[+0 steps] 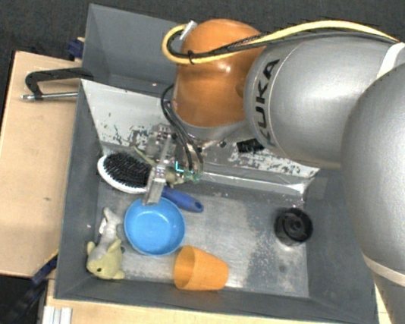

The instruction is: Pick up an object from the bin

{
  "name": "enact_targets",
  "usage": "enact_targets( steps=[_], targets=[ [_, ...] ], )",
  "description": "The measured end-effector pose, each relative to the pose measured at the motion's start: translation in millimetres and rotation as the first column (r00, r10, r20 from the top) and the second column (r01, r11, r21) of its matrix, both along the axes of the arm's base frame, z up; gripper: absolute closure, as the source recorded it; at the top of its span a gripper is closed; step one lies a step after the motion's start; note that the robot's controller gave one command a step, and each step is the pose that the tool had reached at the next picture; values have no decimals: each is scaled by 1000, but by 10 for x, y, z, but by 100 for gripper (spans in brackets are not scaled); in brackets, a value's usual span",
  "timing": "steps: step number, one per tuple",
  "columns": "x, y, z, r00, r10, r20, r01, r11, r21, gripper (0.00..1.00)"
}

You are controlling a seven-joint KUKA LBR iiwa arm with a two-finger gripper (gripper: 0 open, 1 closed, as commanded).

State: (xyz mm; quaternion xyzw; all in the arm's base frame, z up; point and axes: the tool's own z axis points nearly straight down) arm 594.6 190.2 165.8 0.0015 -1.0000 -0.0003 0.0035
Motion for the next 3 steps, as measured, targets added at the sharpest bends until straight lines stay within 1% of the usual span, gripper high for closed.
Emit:
enact_targets(
  steps=[1,2,3],
  targets=[
    [22,-171,-888,997,-75,10,75,997,4,0],
    [71,-155,-803,997,-73,27,73,997,9,100],
    [-224,115,508,998,-67,17,67,998,6,100]
  ],
)
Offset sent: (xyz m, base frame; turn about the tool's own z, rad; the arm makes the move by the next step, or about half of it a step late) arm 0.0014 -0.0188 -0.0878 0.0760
